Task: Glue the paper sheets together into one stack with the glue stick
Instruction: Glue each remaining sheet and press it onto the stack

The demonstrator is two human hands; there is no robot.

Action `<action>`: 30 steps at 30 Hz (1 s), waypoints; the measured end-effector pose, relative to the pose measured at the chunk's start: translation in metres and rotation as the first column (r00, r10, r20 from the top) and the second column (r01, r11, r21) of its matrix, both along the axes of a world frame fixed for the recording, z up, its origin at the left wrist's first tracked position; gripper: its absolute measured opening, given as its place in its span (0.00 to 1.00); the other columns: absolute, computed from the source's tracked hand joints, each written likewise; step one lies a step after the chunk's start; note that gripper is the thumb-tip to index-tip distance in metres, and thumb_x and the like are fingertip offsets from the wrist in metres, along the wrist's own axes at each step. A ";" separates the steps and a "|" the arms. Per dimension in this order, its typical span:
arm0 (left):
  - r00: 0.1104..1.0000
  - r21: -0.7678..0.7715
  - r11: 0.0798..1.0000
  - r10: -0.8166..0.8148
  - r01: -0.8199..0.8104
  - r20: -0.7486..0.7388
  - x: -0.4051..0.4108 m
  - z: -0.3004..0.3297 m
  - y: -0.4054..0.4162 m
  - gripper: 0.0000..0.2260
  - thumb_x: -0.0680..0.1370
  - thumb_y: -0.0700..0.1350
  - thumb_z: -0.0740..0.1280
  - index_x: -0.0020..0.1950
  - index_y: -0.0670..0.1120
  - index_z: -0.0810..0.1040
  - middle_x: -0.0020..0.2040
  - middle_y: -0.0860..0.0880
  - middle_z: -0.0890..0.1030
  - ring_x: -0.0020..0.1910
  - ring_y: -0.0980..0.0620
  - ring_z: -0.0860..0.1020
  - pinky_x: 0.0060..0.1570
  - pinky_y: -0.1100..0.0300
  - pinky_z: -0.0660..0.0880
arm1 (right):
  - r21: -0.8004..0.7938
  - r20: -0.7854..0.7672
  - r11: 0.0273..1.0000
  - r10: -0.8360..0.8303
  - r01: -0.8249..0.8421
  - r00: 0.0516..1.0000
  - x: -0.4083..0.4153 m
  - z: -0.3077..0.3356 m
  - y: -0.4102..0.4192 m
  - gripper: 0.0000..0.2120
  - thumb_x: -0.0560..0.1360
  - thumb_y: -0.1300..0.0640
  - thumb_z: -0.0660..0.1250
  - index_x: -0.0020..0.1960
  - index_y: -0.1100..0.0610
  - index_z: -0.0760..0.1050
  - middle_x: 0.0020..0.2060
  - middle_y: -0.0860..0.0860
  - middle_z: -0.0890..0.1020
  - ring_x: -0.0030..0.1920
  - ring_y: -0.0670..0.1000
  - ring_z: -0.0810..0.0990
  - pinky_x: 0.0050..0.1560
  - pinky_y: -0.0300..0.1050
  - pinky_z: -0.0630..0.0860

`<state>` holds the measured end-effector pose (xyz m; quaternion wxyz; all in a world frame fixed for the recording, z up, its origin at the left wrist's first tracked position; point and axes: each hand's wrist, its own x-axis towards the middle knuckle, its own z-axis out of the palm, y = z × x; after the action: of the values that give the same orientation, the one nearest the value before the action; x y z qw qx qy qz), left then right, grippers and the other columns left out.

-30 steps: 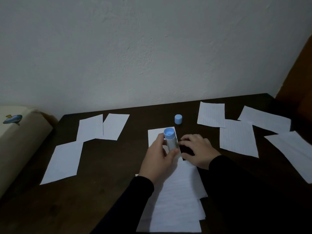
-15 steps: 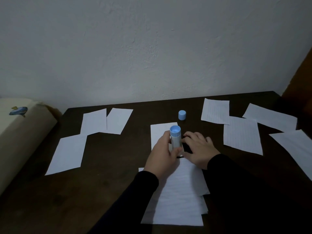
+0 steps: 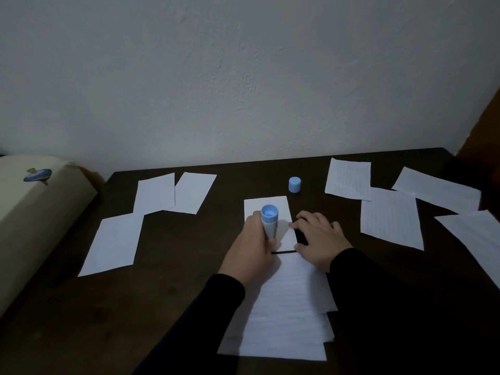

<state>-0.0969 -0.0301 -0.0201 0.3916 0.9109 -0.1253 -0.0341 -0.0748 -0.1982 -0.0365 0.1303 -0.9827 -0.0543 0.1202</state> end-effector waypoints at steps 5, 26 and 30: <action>0.998 0.012 0.998 0.056 -0.056 -0.015 -0.004 0.001 0.022 0.12 0.73 0.39 0.62 0.52 0.53 0.67 0.47 0.54 0.73 0.45 0.57 0.75 0.44 0.60 0.73 | -0.003 0.012 1.000 0.005 -0.005 1.000 -0.002 0.000 0.000 0.25 0.78 0.51 0.60 0.75 0.46 0.60 0.74 0.46 0.57 0.75 0.51 0.53 0.73 0.58 0.55; 0.921 -0.499 0.799 0.389 -0.334 0.005 0.006 0.008 0.058 0.22 0.69 0.39 0.77 0.57 0.58 0.75 0.47 0.54 0.81 0.45 0.61 0.80 0.48 0.67 0.77 | -0.023 -0.005 1.000 -0.019 0.019 1.000 -0.002 0.002 0.004 0.25 0.78 0.52 0.60 0.74 0.46 0.61 0.73 0.46 0.59 0.74 0.50 0.55 0.72 0.56 0.55; 0.901 -0.430 0.809 0.434 -0.401 -0.025 0.011 0.003 0.064 0.15 0.74 0.44 0.73 0.55 0.57 0.72 0.48 0.56 0.79 0.45 0.58 0.80 0.43 0.66 0.77 | 0.018 0.038 0.998 -0.063 0.063 0.997 -0.002 0.002 0.009 0.21 0.79 0.51 0.57 0.71 0.48 0.64 0.70 0.46 0.63 0.71 0.49 0.60 0.70 0.53 0.59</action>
<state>-0.0858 0.0340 -0.0170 0.5732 0.8092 0.0591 0.1147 -0.0766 -0.1897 -0.0343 0.1410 -0.9849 -0.0268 0.0966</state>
